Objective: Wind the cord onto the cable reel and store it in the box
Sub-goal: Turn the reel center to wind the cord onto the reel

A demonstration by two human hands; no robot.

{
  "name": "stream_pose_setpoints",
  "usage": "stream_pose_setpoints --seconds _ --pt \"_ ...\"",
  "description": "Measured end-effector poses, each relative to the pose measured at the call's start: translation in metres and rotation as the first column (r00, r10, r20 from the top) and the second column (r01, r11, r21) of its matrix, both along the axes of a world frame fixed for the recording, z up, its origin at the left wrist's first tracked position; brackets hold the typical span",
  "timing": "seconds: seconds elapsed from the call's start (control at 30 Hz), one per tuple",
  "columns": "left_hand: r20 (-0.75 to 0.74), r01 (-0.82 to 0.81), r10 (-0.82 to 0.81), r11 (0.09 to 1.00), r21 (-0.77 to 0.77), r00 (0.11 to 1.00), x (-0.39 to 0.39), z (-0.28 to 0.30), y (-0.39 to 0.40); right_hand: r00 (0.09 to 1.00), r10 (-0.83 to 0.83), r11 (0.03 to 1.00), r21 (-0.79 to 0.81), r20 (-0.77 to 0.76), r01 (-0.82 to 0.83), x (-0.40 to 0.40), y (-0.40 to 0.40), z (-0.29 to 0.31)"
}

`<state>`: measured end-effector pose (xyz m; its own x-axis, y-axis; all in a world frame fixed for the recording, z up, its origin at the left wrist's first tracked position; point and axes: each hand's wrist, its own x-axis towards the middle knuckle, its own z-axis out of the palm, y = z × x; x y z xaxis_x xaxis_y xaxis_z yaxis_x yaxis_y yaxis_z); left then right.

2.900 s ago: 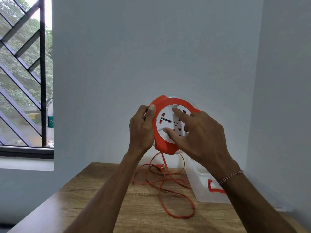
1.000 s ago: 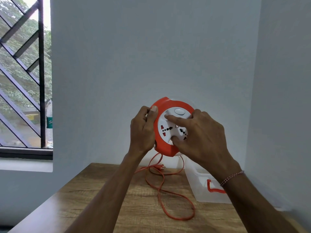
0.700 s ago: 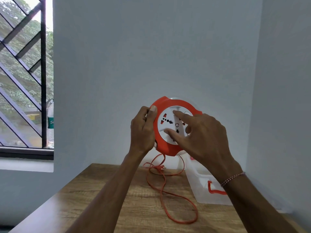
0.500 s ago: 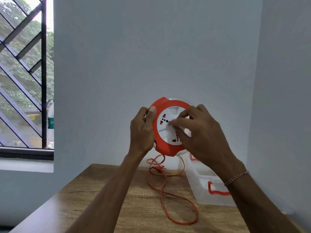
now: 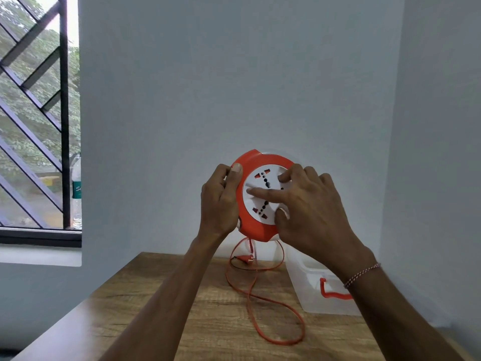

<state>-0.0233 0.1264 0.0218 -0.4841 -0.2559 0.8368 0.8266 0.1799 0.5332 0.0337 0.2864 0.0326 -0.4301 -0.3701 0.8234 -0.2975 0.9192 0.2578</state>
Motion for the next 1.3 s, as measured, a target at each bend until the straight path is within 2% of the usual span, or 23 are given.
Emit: stream_pose_setpoints --seconds 0.2,0.33,0.4,0.5,0.53,0.67,0.8,0.9,1.07,1.17,1.3 --pt "-0.004 -0.014 0.014 1.0 0.013 1.0 0.002 0.002 0.0 1.0 0.021 0.978 -0.207 -0.005 -0.022 -0.001 -0.006 0.003" --pt "0.006 -0.005 0.004 1.0 0.02 1.0 0.003 0.002 0.0 0.998 0.059 0.971 -0.232 0.007 -0.056 0.002 -0.007 0.004" --pt "0.001 0.006 -0.006 1.0 0.024 1.0 0.003 0.003 0.0 0.992 0.126 0.965 -0.23 -0.026 -0.128 0.003 -0.006 0.005" --pt "-0.001 0.011 -0.011 1.0 0.028 1.0 0.004 0.003 0.0 0.974 0.202 0.964 -0.155 -0.108 -0.217 0.004 -0.003 0.008" --pt "-0.001 0.007 -0.006 1.0 0.027 1.0 0.003 0.003 0.0 0.976 0.199 0.972 -0.108 -0.09 -0.208 0.004 -0.002 0.01" --pt "-0.008 0.0 0.0 1.0 0.02 1.0 0.003 0.002 0.0 0.987 0.083 0.994 0.055 0.14 -0.092 0.012 -0.003 0.012" --pt "-0.001 -0.013 0.013 1.0 0.006 1.0 0.0 0.001 0.0 0.991 -0.022 0.994 0.113 0.135 0.007 0.013 -0.006 0.009" --pt "0.007 -0.013 0.013 1.0 0.004 1.0 -0.001 0.0 0.0 0.995 -0.042 0.998 0.058 0.093 0.036 0.008 -0.005 0.005" --pt "0.009 -0.001 0.001 1.0 0.004 1.0 -0.002 0.0 0.0 1.0 0.01 0.991 -0.133 -0.015 -0.012 -0.002 -0.002 -0.001" --pt "0.006 -0.018 0.018 1.0 -0.008 1.0 -0.003 0.0 0.001 0.998 0.045 0.974 -0.222 -0.036 -0.052 -0.002 -0.004 -0.002" --pt "0.013 -0.027 0.028 0.999 -0.025 1.0 -0.002 0.0 0.001 0.999 0.048 0.968 -0.247 -0.005 -0.047 -0.002 -0.003 0.001"
